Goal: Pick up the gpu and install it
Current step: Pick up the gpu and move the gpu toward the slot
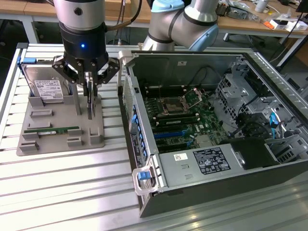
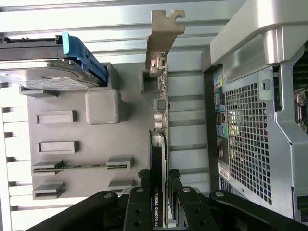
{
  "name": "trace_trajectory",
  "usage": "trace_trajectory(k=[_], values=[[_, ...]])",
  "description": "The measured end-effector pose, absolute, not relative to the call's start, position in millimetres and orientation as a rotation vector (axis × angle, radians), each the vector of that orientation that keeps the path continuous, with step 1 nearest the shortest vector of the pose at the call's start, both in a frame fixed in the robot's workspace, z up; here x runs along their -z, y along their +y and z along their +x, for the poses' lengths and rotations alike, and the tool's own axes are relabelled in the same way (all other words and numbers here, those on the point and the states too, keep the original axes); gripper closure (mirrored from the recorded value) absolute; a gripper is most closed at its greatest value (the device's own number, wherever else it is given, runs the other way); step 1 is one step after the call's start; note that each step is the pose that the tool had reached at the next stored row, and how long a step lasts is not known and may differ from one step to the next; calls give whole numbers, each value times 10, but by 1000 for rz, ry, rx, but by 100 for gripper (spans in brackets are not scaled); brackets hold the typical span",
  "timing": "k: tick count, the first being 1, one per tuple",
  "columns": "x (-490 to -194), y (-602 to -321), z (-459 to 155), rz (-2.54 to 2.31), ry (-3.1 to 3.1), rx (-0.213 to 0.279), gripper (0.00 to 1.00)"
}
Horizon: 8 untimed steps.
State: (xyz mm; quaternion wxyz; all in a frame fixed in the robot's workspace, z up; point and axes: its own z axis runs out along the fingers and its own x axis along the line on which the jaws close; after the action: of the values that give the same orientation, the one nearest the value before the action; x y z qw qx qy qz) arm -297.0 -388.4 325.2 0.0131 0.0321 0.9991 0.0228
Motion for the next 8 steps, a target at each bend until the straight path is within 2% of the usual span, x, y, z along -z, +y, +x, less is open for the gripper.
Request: trace_trajectory(k=[8], values=[[-3286,-3883,-2970,100,3113,-71,74]])
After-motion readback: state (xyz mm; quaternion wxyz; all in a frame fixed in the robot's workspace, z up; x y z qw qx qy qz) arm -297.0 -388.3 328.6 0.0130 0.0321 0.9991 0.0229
